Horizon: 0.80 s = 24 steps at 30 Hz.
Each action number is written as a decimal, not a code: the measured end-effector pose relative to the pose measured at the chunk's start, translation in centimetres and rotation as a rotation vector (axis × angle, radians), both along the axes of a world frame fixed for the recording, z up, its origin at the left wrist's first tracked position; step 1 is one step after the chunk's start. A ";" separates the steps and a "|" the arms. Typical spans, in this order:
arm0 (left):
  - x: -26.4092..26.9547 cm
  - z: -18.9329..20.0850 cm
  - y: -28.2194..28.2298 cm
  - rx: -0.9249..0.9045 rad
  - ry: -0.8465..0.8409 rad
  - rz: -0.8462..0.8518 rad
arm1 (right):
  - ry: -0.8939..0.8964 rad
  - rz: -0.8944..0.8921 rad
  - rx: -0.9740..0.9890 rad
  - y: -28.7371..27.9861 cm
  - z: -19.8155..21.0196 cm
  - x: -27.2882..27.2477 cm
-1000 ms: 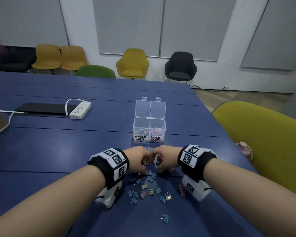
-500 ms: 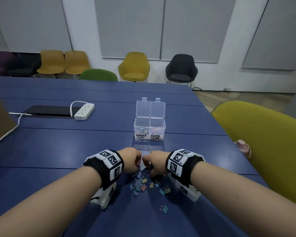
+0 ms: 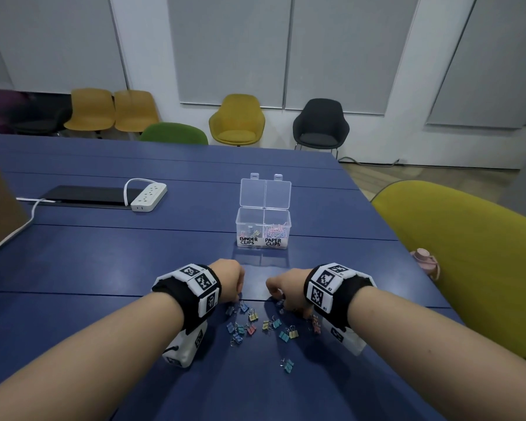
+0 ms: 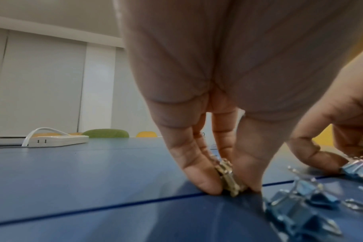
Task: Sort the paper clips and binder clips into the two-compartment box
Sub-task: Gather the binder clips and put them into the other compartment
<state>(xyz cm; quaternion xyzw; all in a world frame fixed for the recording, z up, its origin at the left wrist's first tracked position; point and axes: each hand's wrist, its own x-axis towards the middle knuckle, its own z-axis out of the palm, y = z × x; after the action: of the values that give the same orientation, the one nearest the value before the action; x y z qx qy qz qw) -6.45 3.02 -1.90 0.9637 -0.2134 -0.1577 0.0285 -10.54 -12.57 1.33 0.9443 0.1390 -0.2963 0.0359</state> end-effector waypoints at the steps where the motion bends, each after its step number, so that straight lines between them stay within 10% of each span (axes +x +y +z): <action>1: 0.0 0.1 0.0 0.000 -0.009 0.005 | -0.016 0.035 -0.026 0.2 0.2 -0.2; 11: 0.6 -0.1 2.3 -0.405 0.158 0.305 | -0.059 -0.166 0.185 -1.2 -1.1 0.6; 17: 0.8 1.0 4.0 -1.660 0.684 0.834 | 0.067 -0.664 0.943 -4.2 -2.5 0.9; 24: 0.8 0.5 5.4 -1.794 0.972 0.965 | 0.286 -1.104 1.630 -5.1 -2.2 1.0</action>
<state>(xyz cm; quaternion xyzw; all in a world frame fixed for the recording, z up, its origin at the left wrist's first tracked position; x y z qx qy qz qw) -5.63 8.43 -1.38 0.4132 0.1789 -0.2783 0.8484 -9.52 -17.64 -0.86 0.5679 -0.1557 -0.1965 -0.7840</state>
